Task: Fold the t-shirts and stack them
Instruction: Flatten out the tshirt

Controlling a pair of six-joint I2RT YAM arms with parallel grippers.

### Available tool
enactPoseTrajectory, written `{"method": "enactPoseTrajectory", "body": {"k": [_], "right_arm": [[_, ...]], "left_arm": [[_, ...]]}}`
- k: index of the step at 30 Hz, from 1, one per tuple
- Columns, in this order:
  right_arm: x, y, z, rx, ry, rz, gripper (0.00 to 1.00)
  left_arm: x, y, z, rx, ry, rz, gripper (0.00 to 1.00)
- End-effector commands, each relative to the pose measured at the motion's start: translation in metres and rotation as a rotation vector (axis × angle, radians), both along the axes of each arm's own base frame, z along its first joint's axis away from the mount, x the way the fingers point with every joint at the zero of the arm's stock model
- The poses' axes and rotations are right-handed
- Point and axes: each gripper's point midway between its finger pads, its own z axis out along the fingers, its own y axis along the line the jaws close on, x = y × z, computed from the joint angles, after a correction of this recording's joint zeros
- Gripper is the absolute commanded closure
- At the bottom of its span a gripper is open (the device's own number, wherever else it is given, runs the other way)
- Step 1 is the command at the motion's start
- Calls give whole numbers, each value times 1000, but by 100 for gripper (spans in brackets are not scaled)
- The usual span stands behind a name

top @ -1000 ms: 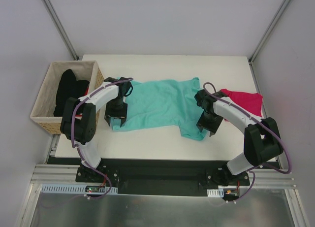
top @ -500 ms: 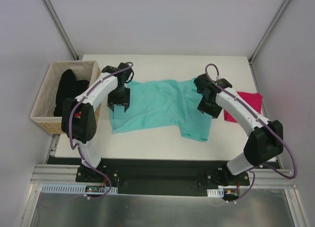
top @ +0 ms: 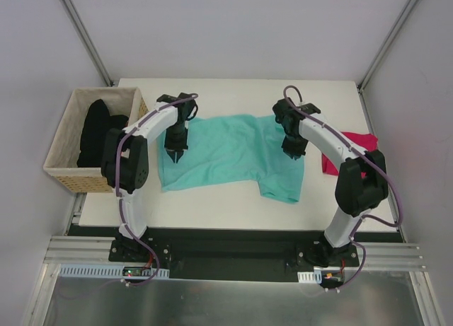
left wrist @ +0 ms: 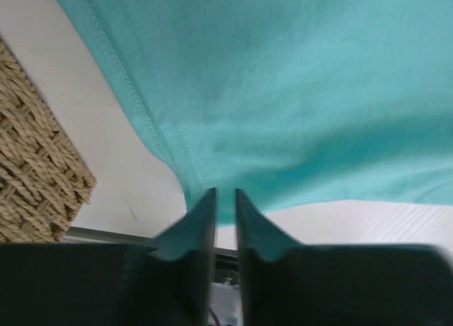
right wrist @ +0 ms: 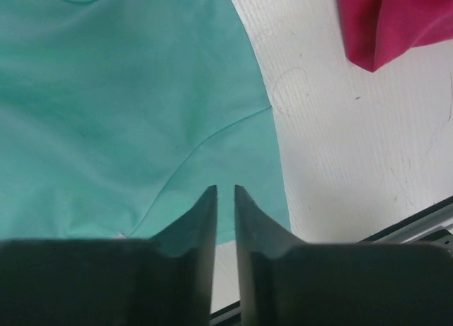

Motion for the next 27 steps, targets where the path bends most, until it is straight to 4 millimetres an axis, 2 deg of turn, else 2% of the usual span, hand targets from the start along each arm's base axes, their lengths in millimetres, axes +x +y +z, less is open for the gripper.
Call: {"method": "enactPoseTrajectory", "body": {"k": [1,8,9,13,15,16,17,18,19,20,21,22,23,24,26,27], "right_arm": [[21,1,17,7,-41,44,97],[49,-11,47,-22,-127,53,99],[58,-13,59,-25,-158,66,99],[85,-27,79,-52,-217,71,96],[99,-27,75,-31,-207,85,89],[114,-31,86,-19,-242,103,86],[124,-25,75,15,-218,128,82],[132,-26,77,21,-225,136,77],[147,-27,89,26,-260,159,70],[157,-23,77,49,-236,179,66],[165,-25,78,58,-243,181,59],[173,-25,76,71,-245,192,55],[185,-19,89,102,-285,225,54],[193,-21,77,109,-268,225,48],[207,-16,81,151,-301,249,46],[211,-19,74,163,-298,246,43]], "left_arm": [[12,-11,6,-22,-16,-30,100],[16,-13,-4,-17,10,-32,100],[14,-14,-9,-17,27,-30,100],[17,-18,-15,-32,21,-13,100],[30,-22,-4,-49,-32,-5,100],[37,-24,1,-52,-56,0,100],[49,-30,12,-79,-100,-4,100],[57,-33,19,-87,-127,-2,100],[63,-35,25,-96,-151,1,100],[76,-40,40,-118,-205,-2,100],[83,-42,46,-121,-230,-1,100],[91,-43,54,-126,-260,2,98],[103,-46,69,-140,-313,2,94],[110,-45,75,-133,-342,9,93],[128,-45,93,-149,-410,25,91],[133,-44,98,-153,-427,29,90]]}}
